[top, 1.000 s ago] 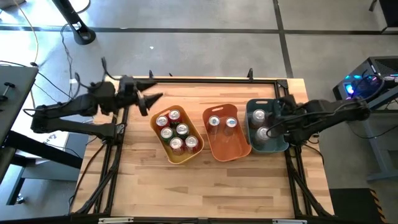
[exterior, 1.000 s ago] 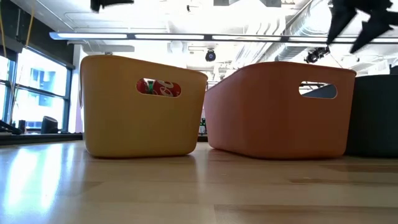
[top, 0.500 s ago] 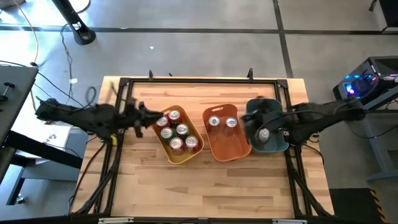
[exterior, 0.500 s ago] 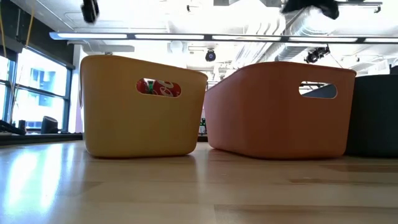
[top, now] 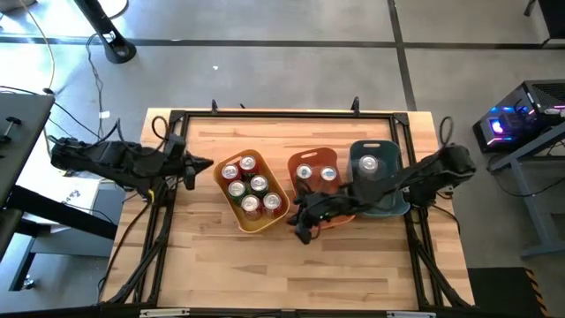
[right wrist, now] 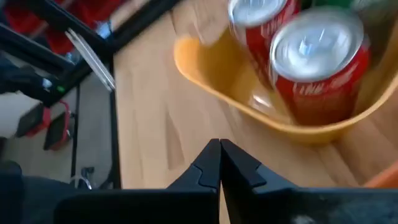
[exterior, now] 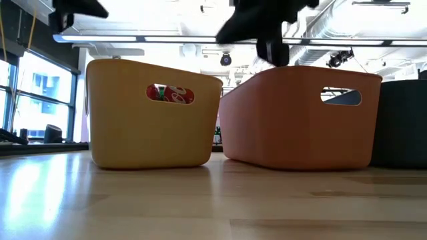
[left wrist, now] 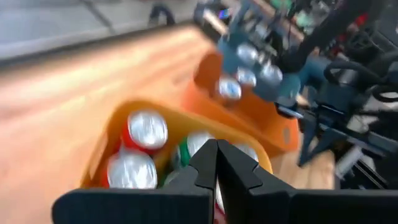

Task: Sort soda cans
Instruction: Adjust the bins

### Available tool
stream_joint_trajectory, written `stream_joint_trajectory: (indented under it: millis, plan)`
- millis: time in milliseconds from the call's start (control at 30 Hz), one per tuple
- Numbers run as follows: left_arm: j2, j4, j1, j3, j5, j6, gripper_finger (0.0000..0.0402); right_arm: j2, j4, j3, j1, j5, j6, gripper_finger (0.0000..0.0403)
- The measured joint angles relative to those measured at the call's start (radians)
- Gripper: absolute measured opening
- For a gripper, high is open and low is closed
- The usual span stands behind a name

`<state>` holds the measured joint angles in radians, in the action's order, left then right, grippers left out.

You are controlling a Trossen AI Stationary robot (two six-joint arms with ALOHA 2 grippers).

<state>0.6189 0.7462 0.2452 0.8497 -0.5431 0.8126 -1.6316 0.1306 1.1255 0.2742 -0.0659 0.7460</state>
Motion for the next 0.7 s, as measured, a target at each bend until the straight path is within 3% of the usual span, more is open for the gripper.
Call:
stream_joint_trajectory:
  millis: [233, 467, 567, 700]
  plan:
    - [0.064, 0.130, 0.109, 0.000, 0.159, 0.236, 0.0000, -0.099, -0.039, 0.000, 0.009, -0.004, 0.058, 0.0000]
    - [0.217, 0.231, 0.315, -0.059, 0.257, 0.480, 0.0000, -0.101, -0.035, 0.000, -0.010, -0.029, 0.058, 0.0000]
    - [0.278, 0.183, 0.398, -0.135, 0.236, 0.633, 0.0000, -0.101, -0.022, 0.000, -0.022, -0.031, 0.046, 0.0000]
    - [0.352, 0.026, 0.444, -0.241, 0.119, 0.817, 0.0000, -0.101, -0.031, 0.000, -0.035, -0.032, 0.031, 0.0000]
